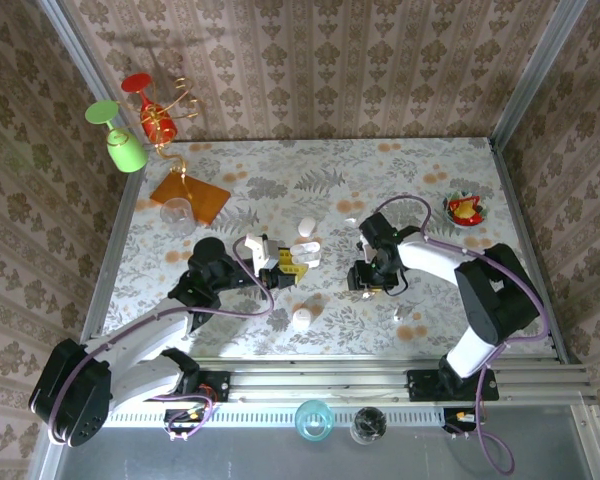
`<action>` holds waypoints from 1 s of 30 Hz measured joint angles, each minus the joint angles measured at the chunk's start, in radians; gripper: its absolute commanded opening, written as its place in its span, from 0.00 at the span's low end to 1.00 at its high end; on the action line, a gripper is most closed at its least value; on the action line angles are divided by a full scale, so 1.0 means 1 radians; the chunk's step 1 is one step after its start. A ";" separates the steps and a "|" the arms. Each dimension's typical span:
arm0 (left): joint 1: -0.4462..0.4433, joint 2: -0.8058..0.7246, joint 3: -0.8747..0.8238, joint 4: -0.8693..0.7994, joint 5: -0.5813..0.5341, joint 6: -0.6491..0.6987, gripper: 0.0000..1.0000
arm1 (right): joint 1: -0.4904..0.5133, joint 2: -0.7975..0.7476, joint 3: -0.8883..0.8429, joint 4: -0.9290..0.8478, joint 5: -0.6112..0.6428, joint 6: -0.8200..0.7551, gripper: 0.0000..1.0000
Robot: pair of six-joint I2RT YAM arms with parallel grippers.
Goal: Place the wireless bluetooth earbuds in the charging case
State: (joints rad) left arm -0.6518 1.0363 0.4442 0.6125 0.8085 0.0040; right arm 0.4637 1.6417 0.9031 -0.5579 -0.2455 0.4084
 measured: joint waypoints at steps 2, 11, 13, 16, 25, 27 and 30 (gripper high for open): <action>0.000 0.000 0.000 -0.001 -0.002 0.000 0.08 | 0.013 -0.016 -0.017 -0.009 -0.002 0.012 0.48; 0.000 0.010 0.000 -0.002 -0.001 0.000 0.08 | 0.038 -0.058 -0.026 -0.050 0.000 0.034 0.48; 0.000 0.010 0.000 -0.002 -0.002 0.000 0.08 | 0.042 -0.059 -0.013 -0.081 0.009 0.032 0.48; 0.000 0.009 0.000 -0.009 -0.002 0.000 0.08 | 0.056 -0.053 0.042 -0.152 0.044 0.010 0.48; 0.000 -0.046 -0.023 -0.059 -0.018 0.004 0.08 | 0.145 0.101 0.281 -0.379 0.194 -0.063 0.46; -0.001 -0.068 -0.034 -0.068 -0.025 0.009 0.08 | 0.156 0.146 0.314 -0.420 0.217 -0.077 0.45; -0.003 -0.094 -0.045 -0.085 -0.040 0.021 0.08 | 0.163 0.207 0.334 -0.451 0.224 -0.101 0.44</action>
State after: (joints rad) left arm -0.6548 0.9424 0.3992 0.5274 0.7685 0.0246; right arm 0.6270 1.8488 1.2369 -1.0084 -0.0212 0.3077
